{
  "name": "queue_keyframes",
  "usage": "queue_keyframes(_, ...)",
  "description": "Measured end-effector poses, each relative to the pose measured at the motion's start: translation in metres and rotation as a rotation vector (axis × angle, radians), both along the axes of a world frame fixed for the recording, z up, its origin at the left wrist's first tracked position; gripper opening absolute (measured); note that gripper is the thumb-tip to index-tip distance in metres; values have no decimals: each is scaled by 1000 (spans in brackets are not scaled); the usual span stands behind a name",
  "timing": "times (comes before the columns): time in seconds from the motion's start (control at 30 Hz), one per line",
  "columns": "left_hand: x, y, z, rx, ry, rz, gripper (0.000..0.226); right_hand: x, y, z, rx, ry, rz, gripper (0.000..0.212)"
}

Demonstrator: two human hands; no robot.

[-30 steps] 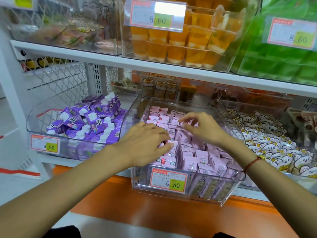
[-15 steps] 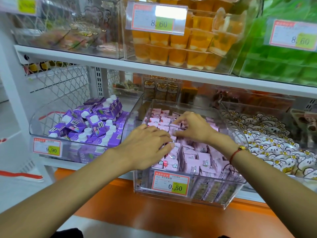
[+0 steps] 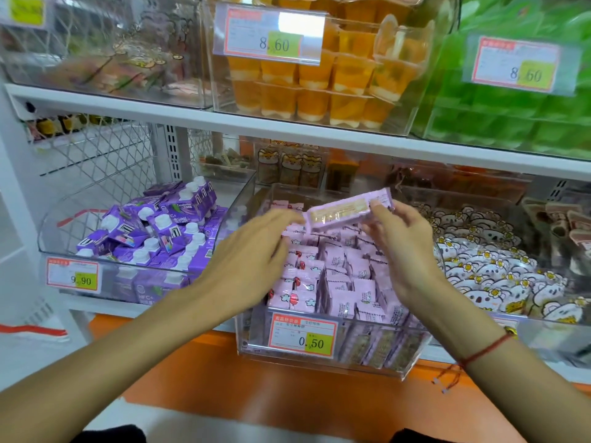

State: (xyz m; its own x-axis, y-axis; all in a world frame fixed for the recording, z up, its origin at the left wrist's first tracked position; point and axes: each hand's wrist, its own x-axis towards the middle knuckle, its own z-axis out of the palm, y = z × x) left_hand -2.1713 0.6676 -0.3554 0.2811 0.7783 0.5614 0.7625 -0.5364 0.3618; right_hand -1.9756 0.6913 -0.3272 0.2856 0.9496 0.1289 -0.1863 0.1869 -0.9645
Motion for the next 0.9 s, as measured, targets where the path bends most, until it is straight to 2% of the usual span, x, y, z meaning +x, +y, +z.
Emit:
queue_keyframes(0.07,-2,-5,5,-2,-164,-56,60,-3,-7,-1,-52,100,86,34)
queue_keyframes(0.13,-1,-8,10,-3,-199,-106,73,-6,-11,-1,-91,140,150,32)
queue_keyframes(0.17,-1,-10,12,11,-190,-113,71,-8,-12,-1,-97,151,177,30)
queue_keyframes(0.3,-2,-15,15,90,-193,-80,38,-15,-17,2,-83,138,256,22)
queue_keyframes(0.37,-4,-15,17,19,-289,-89,30,-15,-17,3,-90,66,273,24)
queue_keyframes(0.43,-3,-14,22,-183,-527,-120,22,-12,-18,3,-34,-154,228,30)
queue_keyframes(0.53,1,-13,25,-484,-844,-159,15,-6,-24,5,303,-721,175,43)
queue_keyframes(0.6,2,-13,24,-557,-902,-152,21,-6,-26,3,448,-1020,294,47)
queue_keyframes(0.67,4,-14,23,-577,-915,-140,25,-8,-25,-2,469,-1147,382,46)
queue_keyframes(0.8,4,-16,26,-572,-888,-145,31,-11,-20,-6,411,-985,416,40)
queue_keyframes(0.9,4,-18,26,-474,-728,-203,22,-9,-15,-7,352,-800,462,35)
